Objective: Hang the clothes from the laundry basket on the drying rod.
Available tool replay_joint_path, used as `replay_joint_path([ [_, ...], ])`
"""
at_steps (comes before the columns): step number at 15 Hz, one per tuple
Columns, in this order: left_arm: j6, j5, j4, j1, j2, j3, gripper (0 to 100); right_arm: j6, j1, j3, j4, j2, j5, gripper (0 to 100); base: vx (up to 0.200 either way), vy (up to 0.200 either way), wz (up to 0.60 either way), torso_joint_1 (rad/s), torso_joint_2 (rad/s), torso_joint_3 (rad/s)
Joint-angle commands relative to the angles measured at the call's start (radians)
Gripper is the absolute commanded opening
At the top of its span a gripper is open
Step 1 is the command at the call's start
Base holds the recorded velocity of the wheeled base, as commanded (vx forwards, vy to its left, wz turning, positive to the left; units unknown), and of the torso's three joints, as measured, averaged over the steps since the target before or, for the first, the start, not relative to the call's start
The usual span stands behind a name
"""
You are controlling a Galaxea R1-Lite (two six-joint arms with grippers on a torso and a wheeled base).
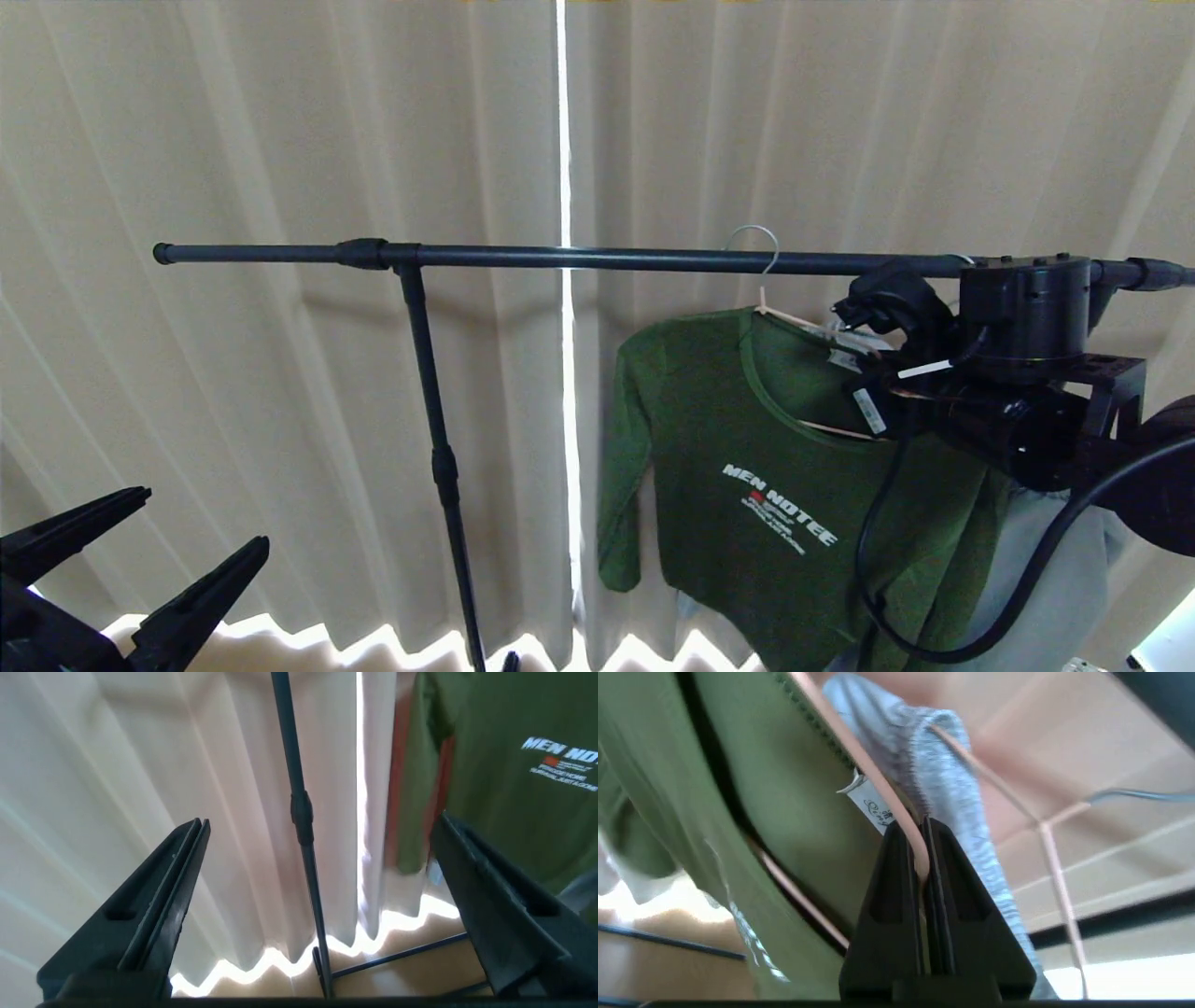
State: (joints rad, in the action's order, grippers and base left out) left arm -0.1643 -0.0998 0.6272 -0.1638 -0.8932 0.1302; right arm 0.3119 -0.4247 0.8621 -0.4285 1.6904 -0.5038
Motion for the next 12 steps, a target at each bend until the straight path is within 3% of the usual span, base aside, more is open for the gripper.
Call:
replay_joint_path([
  [1, 0.0, 0.0, 0.0, 0.001, -0.003, 0.0, 100, 0.001, -0.014, 0.009, 0.001, 0.017, 0.001, 0, 0.0, 0.0, 0.0, 0.0, 0.0, 0.0],
  [12, -0.001, 0.0, 0.0, 0.0, 0.002, 0.0, 100, 0.003, -0.043, 0.081, 0.054, 0.074, 0.008, 0, 0.0, 0.0, 0.0, 0.0, 0.0, 0.0],
])
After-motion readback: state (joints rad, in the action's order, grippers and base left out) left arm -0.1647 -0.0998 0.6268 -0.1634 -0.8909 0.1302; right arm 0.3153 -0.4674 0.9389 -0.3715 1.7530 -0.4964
